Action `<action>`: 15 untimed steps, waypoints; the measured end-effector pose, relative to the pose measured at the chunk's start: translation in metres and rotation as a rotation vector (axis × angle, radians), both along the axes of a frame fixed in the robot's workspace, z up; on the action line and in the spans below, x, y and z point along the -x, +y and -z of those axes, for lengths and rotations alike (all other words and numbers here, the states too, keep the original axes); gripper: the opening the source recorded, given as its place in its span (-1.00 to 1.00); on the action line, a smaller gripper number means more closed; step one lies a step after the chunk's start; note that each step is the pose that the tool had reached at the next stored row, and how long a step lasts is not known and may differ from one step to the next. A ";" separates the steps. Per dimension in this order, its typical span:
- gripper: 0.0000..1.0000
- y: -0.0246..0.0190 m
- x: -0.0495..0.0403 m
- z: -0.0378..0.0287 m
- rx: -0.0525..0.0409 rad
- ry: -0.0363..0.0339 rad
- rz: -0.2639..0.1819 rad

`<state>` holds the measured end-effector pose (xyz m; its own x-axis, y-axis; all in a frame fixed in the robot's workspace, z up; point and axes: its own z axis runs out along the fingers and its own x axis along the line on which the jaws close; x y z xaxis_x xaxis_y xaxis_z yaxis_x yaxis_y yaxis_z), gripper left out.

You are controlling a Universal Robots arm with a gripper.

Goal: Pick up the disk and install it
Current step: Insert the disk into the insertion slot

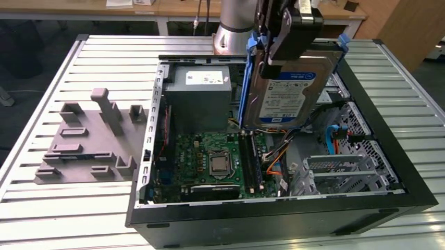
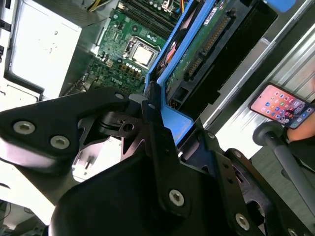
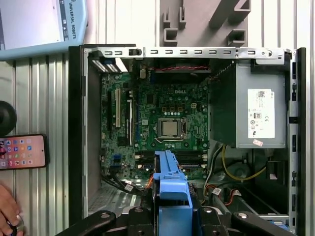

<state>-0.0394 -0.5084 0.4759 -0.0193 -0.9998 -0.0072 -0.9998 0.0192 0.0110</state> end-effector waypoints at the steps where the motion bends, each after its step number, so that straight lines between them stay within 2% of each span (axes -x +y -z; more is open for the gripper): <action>1: -0.27 -0.0009 -0.0012 0.0006 -0.0003 -0.0001 0.000; 5: -0.27 -0.0064 -0.0029 0.0028 0.0000 0.0000 0.000; 11: -0.27 -0.0211 -0.0029 0.0048 -0.0004 -0.0001 0.000; 15: -0.27 -0.0285 -0.0050 0.0056 -0.0022 -0.0001 0.000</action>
